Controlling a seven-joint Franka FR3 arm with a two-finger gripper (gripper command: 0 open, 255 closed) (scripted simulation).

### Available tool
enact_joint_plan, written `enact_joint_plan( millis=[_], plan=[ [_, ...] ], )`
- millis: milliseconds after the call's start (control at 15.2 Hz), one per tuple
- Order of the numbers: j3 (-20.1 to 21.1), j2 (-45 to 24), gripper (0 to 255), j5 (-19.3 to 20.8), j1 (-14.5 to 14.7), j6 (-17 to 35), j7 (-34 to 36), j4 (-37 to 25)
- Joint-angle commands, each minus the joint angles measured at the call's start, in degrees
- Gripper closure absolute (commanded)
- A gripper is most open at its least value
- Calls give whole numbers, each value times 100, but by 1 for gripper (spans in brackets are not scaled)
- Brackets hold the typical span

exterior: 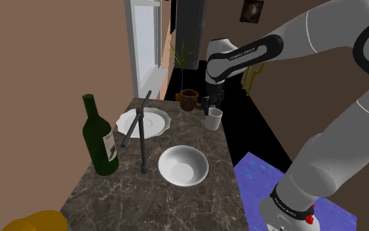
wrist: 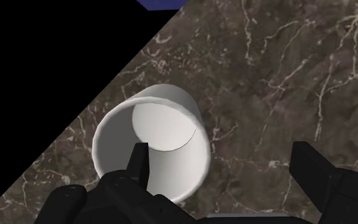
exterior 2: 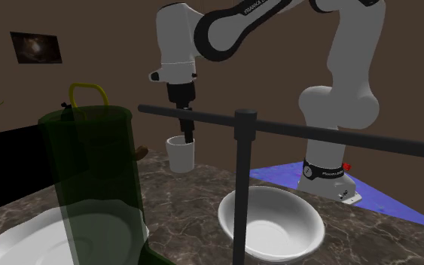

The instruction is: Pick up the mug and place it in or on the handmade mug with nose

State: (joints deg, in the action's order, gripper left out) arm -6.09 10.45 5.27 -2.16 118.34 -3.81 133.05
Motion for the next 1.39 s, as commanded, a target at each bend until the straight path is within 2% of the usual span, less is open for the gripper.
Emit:
enact_joint_plan(
  millis=[0, 528, 990, 1056, 1320],
  plan=[
    [-34, -367, 0, 11, -20, 269, -33, -90],
    [-63, -645, 0, 20, -42, 878, -36, 241],
    [-63, -644, 0, 20, -42, 877, -36, 241],
    [-63, -644, 255, 20, -42, 877, -36, 241],
    [-63, -644, 255, 20, -42, 877, -36, 241]
  ],
)
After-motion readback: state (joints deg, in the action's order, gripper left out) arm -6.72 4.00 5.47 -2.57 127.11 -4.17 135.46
